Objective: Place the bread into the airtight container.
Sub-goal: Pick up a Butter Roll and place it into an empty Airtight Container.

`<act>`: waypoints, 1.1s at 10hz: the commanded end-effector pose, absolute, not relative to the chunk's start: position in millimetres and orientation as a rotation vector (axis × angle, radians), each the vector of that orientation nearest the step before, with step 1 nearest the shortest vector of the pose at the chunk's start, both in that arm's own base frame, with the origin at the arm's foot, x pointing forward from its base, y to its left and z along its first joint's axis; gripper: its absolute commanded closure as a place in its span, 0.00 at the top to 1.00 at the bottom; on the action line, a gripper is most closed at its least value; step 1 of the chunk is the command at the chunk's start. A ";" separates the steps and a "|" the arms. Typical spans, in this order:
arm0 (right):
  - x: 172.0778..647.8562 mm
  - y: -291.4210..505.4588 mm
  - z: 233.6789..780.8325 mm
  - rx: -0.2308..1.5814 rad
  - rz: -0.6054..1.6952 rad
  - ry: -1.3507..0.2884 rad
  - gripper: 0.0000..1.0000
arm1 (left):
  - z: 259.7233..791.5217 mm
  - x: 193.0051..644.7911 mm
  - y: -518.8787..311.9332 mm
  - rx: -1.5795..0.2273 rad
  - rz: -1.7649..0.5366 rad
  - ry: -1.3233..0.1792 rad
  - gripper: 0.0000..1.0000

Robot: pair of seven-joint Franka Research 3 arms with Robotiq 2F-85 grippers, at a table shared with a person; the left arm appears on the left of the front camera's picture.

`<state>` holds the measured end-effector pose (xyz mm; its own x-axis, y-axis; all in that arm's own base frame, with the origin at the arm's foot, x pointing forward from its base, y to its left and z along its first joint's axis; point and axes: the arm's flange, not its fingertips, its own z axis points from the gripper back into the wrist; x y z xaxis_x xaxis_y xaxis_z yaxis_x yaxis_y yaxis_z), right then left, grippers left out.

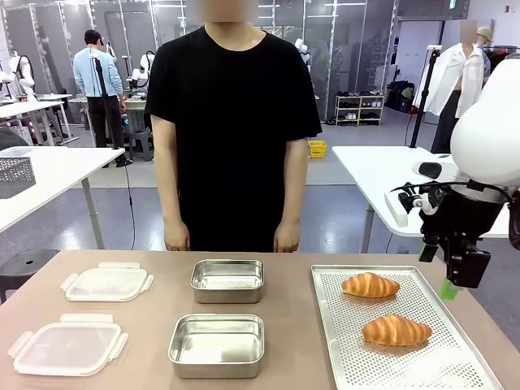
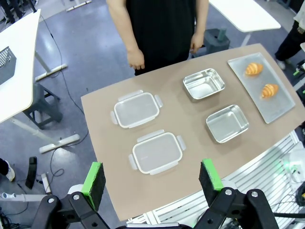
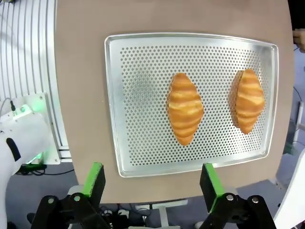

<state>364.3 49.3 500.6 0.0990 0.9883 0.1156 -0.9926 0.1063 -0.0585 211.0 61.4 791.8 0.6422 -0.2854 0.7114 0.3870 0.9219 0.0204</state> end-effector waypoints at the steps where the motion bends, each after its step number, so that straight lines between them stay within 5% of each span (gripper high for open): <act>1: 364.3 49.6 499.1 0.036 1.466 -0.139 1.00 | 794.7 212.0 60.8 -0.135 -0.386 -0.786 1.00; 4: 399.5 54.3 449.6 0.021 1.499 -0.016 1.00 | 794.7 212.0 60.8 -0.135 -0.386 -0.786 1.00; 11: 447.6 60.9 360.5 0.049 1.428 -0.066 1.00 | 794.7 212.0 60.8 -0.135 -0.386 -0.786 1.00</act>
<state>440.6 56.4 368.1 0.1445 0.9882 0.0515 -0.9894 0.1451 -0.0083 211.0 61.5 792.0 0.6420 -0.2853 0.7117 0.3869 0.9219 0.0206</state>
